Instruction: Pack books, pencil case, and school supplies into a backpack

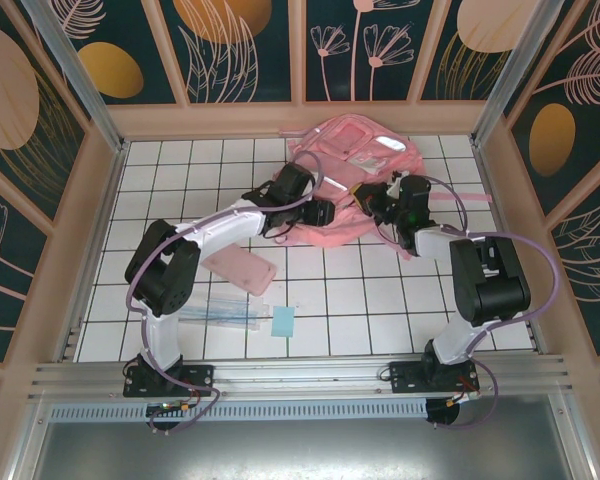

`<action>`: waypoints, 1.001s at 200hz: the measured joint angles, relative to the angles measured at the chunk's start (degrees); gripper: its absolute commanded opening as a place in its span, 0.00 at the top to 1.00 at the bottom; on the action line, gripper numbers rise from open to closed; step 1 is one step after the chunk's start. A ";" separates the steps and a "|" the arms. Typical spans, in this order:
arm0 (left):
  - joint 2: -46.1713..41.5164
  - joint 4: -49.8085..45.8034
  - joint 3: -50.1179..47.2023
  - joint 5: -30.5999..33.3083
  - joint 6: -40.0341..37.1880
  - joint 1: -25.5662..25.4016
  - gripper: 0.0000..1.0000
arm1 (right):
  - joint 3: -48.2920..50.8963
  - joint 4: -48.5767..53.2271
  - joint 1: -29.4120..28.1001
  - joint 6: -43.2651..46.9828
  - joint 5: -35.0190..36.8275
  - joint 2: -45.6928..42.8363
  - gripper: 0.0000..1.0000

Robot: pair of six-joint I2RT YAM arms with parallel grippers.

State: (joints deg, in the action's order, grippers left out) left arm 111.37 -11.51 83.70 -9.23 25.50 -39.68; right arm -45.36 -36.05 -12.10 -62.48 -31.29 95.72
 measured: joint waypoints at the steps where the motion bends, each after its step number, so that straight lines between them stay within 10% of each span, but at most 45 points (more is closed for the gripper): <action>1: 0.00 -0.28 0.31 -0.02 -0.07 0.00 0.40 | -0.04 0.04 0.00 0.02 0.00 0.00 1.00; 123: 8.59 -13.11 17.94 -7.69 -4.17 -1.20 0.51 | -4.15 8.81 -0.70 2.12 -0.07 0.26 1.00; 200: 10.45 -18.51 21.00 1.40 -6.43 -3.56 0.66 | -5.18 12.02 -0.76 2.62 -0.22 0.59 1.00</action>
State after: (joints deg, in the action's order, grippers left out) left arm 121.82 -30.02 104.71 -7.84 19.07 -43.24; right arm -50.54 -24.03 -12.86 -59.86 -31.51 96.31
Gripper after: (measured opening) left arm 0.342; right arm 0.056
